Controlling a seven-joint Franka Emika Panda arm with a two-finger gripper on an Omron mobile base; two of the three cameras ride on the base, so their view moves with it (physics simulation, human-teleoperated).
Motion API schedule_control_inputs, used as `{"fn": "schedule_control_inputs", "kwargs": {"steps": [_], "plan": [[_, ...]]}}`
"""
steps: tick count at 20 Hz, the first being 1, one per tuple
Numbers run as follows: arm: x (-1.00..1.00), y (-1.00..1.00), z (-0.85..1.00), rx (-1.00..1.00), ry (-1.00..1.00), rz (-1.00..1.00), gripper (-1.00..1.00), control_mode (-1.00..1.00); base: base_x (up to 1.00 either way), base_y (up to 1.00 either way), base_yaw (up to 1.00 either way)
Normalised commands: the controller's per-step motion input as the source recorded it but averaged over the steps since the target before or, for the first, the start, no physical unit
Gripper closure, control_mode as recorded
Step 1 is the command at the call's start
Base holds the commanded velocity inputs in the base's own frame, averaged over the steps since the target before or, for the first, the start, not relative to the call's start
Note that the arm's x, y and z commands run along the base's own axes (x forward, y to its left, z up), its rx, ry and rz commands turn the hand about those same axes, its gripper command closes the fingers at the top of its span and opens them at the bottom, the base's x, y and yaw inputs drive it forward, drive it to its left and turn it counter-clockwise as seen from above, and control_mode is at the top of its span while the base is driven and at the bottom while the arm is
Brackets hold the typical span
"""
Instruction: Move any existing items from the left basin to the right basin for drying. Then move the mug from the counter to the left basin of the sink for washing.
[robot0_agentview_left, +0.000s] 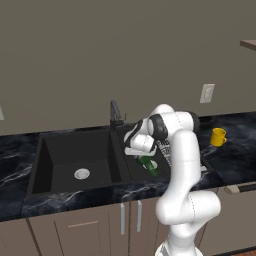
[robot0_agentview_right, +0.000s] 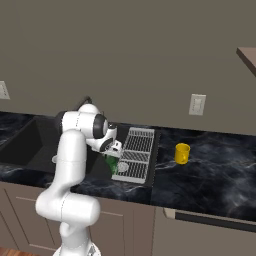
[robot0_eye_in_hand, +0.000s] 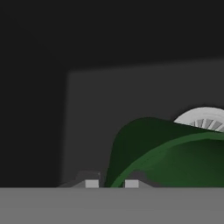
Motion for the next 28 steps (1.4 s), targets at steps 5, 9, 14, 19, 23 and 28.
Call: {"fn": "schedule_control_inputs", "kwargs": {"steps": [5,9,14,19,23,28], "plan": [[0.10,0.00,-0.15,0.00,0.00,0.00,1.00,-1.00,0.00,0.00,0.00],[0.10,0.00,-0.14,0.00,0.00,0.00,1.00,-1.00,0.00,0.00,0.00],[0.05,0.00,-0.05,0.00,-0.01,0.00,-1.00,-1.00,0.00,0.00,0.00],[-0.04,-0.01,0.04,0.01,-0.06,0.00,-1.00,-1.00,0.00,0.00,0.00],[-0.13,-0.02,0.16,0.01,-0.06,0.00,-1.00,-1.00,0.00,0.00,0.00],[-0.23,-0.07,0.31,0.00,-0.07,0.00,-1.00,-1.00,0.00,0.00,0.00]]}}
